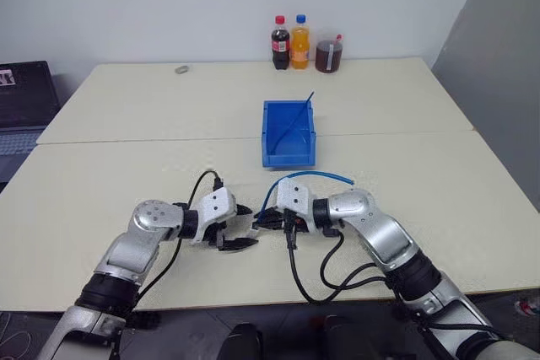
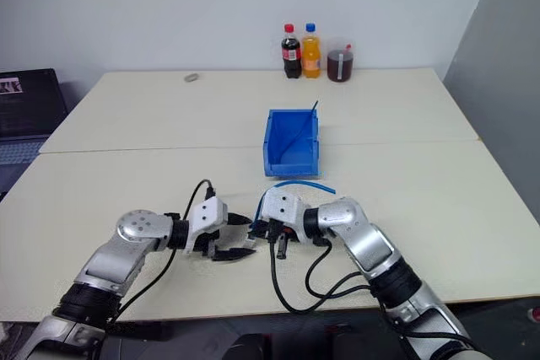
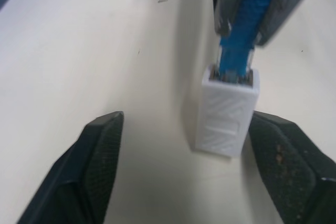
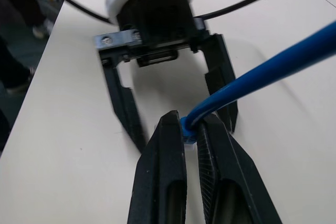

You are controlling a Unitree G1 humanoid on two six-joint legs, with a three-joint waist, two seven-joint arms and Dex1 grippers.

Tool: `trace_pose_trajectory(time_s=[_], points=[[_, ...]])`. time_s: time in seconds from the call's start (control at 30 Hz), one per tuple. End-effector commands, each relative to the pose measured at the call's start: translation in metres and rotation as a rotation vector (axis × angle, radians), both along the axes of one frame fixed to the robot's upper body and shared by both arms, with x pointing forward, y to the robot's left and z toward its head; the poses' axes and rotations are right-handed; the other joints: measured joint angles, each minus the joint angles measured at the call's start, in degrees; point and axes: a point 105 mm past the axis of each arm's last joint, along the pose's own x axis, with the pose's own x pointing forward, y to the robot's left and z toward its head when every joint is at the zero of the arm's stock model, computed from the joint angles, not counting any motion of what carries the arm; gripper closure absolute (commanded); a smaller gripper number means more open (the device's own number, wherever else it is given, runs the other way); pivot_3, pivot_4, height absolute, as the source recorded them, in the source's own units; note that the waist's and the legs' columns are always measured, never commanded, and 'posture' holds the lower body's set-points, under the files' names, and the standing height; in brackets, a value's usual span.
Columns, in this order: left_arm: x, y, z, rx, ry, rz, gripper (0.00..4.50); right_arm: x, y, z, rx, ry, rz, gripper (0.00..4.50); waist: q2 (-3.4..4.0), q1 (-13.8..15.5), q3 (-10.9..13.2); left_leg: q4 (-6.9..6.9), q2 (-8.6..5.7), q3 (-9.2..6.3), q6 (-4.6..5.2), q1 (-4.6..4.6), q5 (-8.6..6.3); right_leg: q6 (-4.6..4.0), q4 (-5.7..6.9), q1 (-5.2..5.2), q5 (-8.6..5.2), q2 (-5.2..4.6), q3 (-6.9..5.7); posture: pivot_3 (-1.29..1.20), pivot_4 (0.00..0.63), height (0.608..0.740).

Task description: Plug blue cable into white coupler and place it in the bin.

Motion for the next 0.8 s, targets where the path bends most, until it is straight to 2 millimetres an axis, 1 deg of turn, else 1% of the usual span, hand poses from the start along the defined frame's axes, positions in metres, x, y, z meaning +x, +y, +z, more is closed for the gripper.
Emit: trace_pose_trajectory(time_s=[0.03, 0.07, 0.1, 0.13, 0.23, 0.3, 0.43, 0.47, 0.57, 0.6, 0.73, 0.8], points=[[0.004, 0.005, 0.03, -0.082, -0.042, 0.055, 0.0, 0.009, -0.008, 0.036, 0.122, -0.029, -0.073, 4.46, -0.06, 0.0, 0.1, 0.04, 0.0, -0.01, -0.01, -0.23, 0.01, 0.0, 0.04, -0.22, 0.01, 0.0, 0.0, 0.0, 0.15, 0.74], [0.005, 0.005, 0.035, -0.098, -0.046, 0.068, 0.0, 0.01, -0.01, 0.043, 0.143, -0.029, -0.085, 4.46, -0.15, 0.1, 0.2, 0.07, -0.01, -0.09, -0.02, -0.42, 0.02, -0.04, 0.04, -0.33, 0.05, 0.0, -0.07, 0.0, 0.15, 0.74], [0.007, 0.004, 0.045, -0.13, -0.061, 0.082, 0.0, 0.015, -0.016, 0.058, 0.194, -0.033, -0.115, 4.46, -0.17, 0.1, 0.3, 0.07, -0.01, -0.13, -0.02, -0.44, 0.01, -0.25, 0.04, -0.32, 0.17, -0.02, -0.11, 0.0, 0.15, 0.74], [0.008, 0.002, 0.054, -0.162, -0.071, 0.092, 0.0, 0.018, -0.022, 0.071, 0.236, -0.039, -0.138, 4.46, -0.22, 0.1, 0.6, 0.06, -0.02, -0.15, -0.02, -0.47, 0.01, -0.26, 0.01, -0.32, 0.17, -0.02, -0.13, 0.0, 0.15, 0.74], [0.013, -0.001, 0.077, -0.229, -0.107, 0.123, 0.0, 0.026, -0.04, 0.1, 0.323, -0.053, -0.203, 4.46, -0.31, 0.1, 1.1, 0.05, -0.04, -0.14, -0.02, -0.5, 0.01, -0.26, -0.01, -0.33, 0.17, -0.06, -0.13, 0.0, 0.15, 0.74], [0.016, -0.001, 0.088, -0.253, -0.132, 0.144, 0.0, 0.031, -0.049, 0.113, 0.362, -0.06, -0.242, 4.46, -0.38, 0.2, 1.3, 0.05, -0.06, -0.16, -0.02, -0.53, 0.01, -0.26, -0.02, -0.33, 0.17, -0.09, -0.17, 0.0, 0.15, 0.74], [0.025, -0.003, 0.11, -0.305, -0.15, 0.171, 0.0, 0.058, -0.069, 0.139, 0.465, -0.061, -0.366, 4.46, -0.4, 0.2, 1.4, 0.03, -0.08, -0.12, -0.03, -0.54, 0.01, -0.28, -0.06, -0.33, 0.18, -0.11, -0.17, 0.0, 0.15, 0.74], [0.026, -0.004, 0.112, -0.308, -0.149, 0.171, 0.0, 0.062, -0.071, 0.143, 0.484, -0.056, -0.375, 4.46, -0.41, 0.1, 1.4, 0.04, -0.08, -0.12, -0.03, -0.54, 0.01, -0.28, -0.05, -0.34, 0.18, -0.11, -0.17, 0.0, 0.15, 0.74], [0.034, -0.009, 0.123, -0.333, -0.162, 0.184, 0.0, 0.088, -0.07, 0.139, 0.442, -0.052, -0.433, 4.46, -0.39, 0.0, 1.4, 0.04, -0.08, -0.05, -0.03, -0.55, 0.01, -0.29, -0.02, -0.38, 0.19, -0.11, -0.13, 0.0, 0.15, 0.74], [0.036, -0.01, 0.123, -0.326, -0.17, 0.184, 0.0, 0.098, -0.069, 0.137, 0.423, -0.054, -0.458, 4.46, -0.4, -0.2, 1.4, 0.04, -0.08, -0.06, -0.03, -0.55, 0.01, -0.3, -0.02, -0.37, 0.19, -0.11, -0.14, 0.0, 0.15, 0.74], [0.039, -0.015, 0.12, -0.305, -0.18, 0.177, 0.0, 0.123, -0.06, 0.131, 0.357, -0.042, -0.499, 4.46, -0.39, -0.8, 1.4, 0.03, -0.08, 0.06, -0.03, -0.54, 0.01, -0.31, -0.01, -0.4, 0.2, -0.11, -0.06, 0.0, 0.15, 0.74], [0.04, -0.016, 0.119, -0.299, -0.181, 0.176, 0.0, 0.129, -0.055, 0.125, 0.282, -0.027, -0.473, 3.75, -0.38, -0.9, 1.4, 0.02, -0.08, 0.14, -0.03, -0.56, 0.01, -0.32, -0.01, -0.46, 0.2, -0.11, 0.01, 0.0, 0.15, 0.74]])
